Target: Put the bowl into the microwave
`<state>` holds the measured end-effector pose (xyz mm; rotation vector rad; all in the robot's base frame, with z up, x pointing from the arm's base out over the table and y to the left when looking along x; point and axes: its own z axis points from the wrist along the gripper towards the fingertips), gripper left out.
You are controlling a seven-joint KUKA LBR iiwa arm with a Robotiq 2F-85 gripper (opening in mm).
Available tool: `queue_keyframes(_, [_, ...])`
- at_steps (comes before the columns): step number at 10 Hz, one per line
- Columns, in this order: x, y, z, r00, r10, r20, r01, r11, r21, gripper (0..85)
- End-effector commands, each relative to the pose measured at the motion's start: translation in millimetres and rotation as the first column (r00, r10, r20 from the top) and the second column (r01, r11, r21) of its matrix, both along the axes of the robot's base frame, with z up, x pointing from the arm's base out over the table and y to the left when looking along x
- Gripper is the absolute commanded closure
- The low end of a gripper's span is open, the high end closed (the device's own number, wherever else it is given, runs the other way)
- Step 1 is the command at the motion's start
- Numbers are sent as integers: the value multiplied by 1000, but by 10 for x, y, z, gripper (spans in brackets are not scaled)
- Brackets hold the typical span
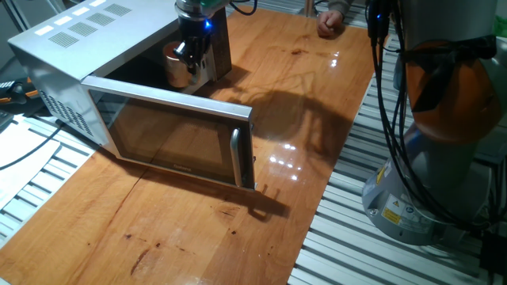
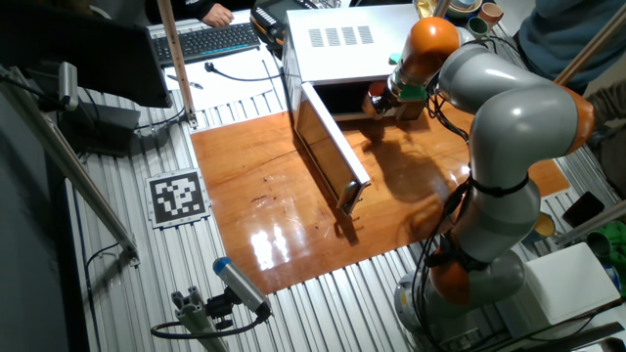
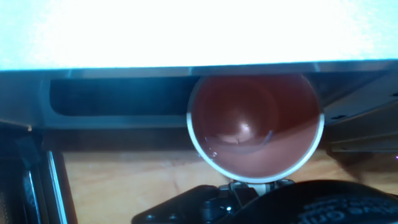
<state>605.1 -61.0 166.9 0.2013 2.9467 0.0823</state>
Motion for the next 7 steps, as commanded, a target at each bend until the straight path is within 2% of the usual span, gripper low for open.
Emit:
queue_keyframes(1, [16, 1, -10, 1000, 4, 0, -4, 1000, -1, 850])
queue_keyframes(7, [56, 37, -71, 1000, 16, 1, -16, 1000, 2, 850])
